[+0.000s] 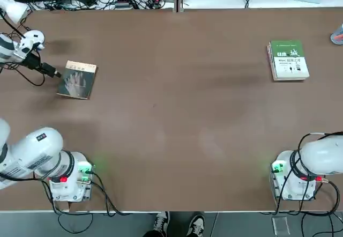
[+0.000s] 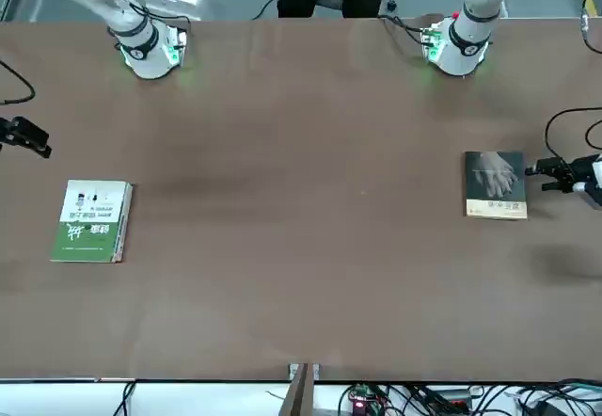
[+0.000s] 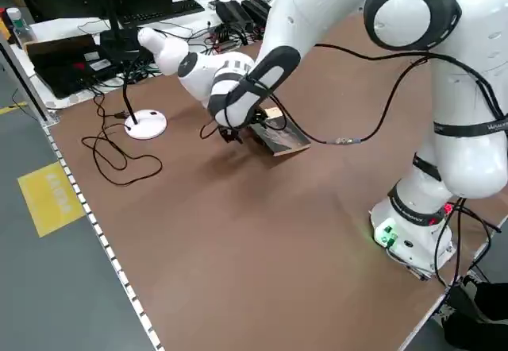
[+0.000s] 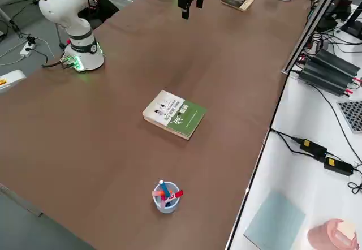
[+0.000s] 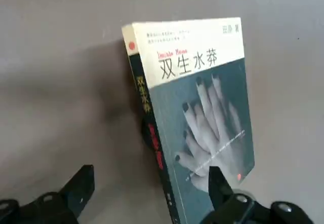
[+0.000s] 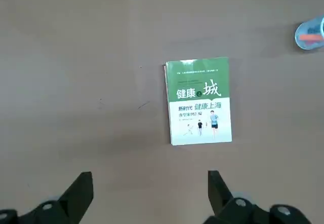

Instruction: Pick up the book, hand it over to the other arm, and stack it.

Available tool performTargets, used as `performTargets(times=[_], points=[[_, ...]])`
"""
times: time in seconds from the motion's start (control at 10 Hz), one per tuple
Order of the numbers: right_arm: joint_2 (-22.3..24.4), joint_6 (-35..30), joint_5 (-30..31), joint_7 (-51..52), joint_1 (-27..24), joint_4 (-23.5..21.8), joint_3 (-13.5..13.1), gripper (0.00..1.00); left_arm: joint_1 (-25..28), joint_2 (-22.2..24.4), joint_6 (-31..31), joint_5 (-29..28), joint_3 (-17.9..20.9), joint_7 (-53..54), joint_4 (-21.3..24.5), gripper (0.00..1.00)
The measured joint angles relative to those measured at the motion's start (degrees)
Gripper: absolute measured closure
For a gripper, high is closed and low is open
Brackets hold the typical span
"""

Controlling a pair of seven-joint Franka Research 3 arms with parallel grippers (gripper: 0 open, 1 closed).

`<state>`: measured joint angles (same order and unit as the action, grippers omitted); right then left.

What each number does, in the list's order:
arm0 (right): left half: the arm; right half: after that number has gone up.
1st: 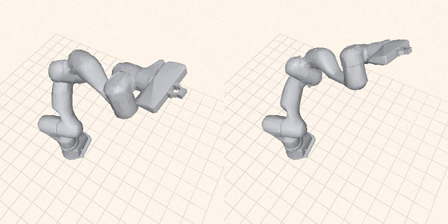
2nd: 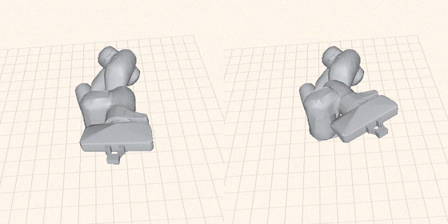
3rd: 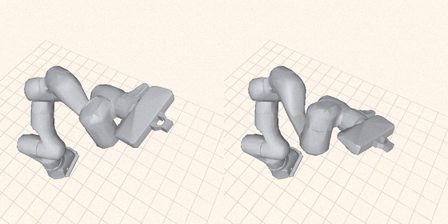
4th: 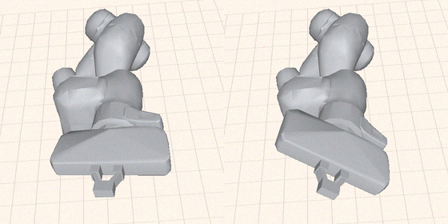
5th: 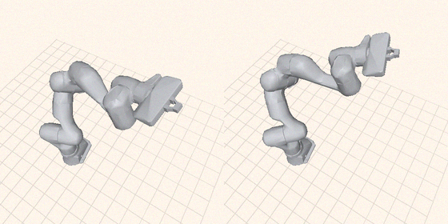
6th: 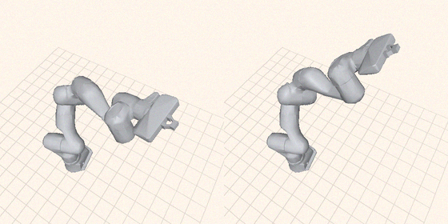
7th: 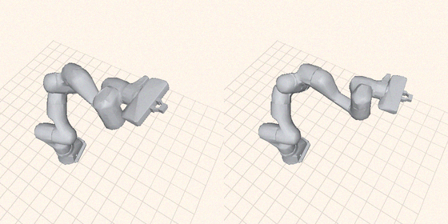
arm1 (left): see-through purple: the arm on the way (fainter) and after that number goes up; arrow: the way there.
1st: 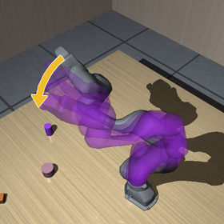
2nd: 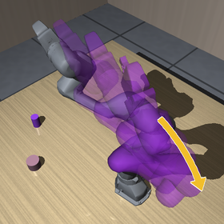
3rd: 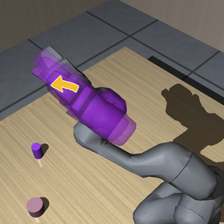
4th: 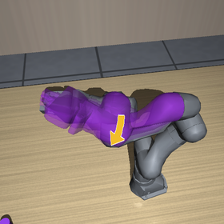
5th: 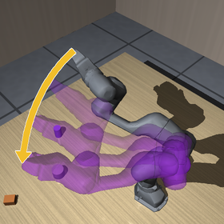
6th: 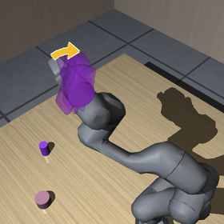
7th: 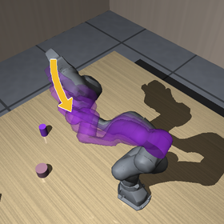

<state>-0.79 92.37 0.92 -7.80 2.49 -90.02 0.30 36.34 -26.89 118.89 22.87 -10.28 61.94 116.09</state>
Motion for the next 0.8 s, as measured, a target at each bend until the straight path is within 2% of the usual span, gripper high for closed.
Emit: performTargets(times=[0.5,0.8], points=[[-0.08,0.11,0.00,0.00,0.00,-0.96,0.00,0.00,-0.08,-0.99,-1.22,2.52,-0.30,0.07,-1.61,0.03],[-0.08,0.16,0.00,0.00,0.00,-0.97,0.00,0.00,-0.09,-3.14,-2.56,3.13,-0.33,0.17,-3.39,0.03]])
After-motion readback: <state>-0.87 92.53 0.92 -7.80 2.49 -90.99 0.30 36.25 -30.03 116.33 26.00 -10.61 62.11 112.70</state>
